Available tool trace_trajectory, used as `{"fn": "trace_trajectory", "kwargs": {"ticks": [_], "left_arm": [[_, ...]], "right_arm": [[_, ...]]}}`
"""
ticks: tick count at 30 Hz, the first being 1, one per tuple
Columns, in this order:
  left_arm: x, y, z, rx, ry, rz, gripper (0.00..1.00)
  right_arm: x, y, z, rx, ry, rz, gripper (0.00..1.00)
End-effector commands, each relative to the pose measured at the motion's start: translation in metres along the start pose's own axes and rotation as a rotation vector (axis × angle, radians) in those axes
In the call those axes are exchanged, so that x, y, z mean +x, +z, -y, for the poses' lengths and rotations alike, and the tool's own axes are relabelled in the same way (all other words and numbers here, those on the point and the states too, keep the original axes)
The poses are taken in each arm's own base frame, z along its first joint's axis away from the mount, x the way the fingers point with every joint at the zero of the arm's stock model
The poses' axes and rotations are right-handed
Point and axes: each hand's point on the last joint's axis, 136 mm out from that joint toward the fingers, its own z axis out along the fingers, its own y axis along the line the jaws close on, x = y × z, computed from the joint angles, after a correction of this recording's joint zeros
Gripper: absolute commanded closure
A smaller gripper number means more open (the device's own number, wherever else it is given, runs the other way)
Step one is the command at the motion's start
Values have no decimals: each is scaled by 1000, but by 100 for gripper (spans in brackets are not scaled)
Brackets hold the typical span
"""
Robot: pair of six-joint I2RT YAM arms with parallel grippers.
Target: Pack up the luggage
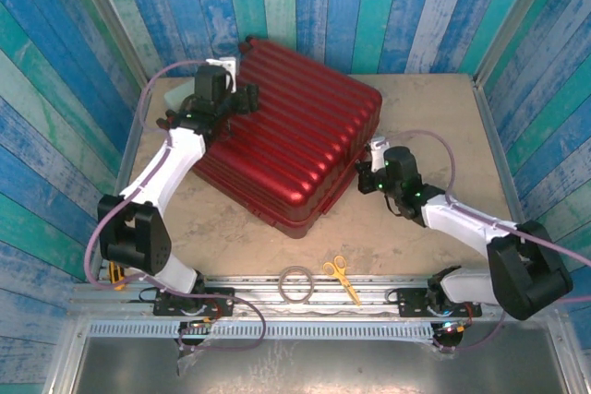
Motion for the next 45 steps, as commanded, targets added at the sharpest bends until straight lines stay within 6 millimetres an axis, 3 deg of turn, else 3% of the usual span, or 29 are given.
{"fn": "trace_trajectory", "kwargs": {"ticks": [1, 20, 35, 38, 39, 41, 45], "left_arm": [[132, 11, -28, -112, -27, -446, 17], [154, 17, -38, -186, 19, -525, 16], [161, 19, -42, -215, 36, -550, 16], [147, 15, -42, -230, 36, -503, 16], [136, 12, -39, -224, 37, -463, 16], [106, -1, -28, -191, 47, -346, 14], [39, -52, 4, -74, 82, -43, 12]], "right_arm": [[-2, 4, 33, 99, 36, -23, 100], [-41, 42, 88, 65, 113, -40, 100], [-67, 64, 102, 34, 143, -58, 100], [-67, 63, 105, 39, 146, -69, 95], [-68, 62, 105, 41, 149, -74, 87], [-67, 59, 102, 22, 158, -108, 56], [-59, 40, 104, 60, 224, -192, 41]]}}
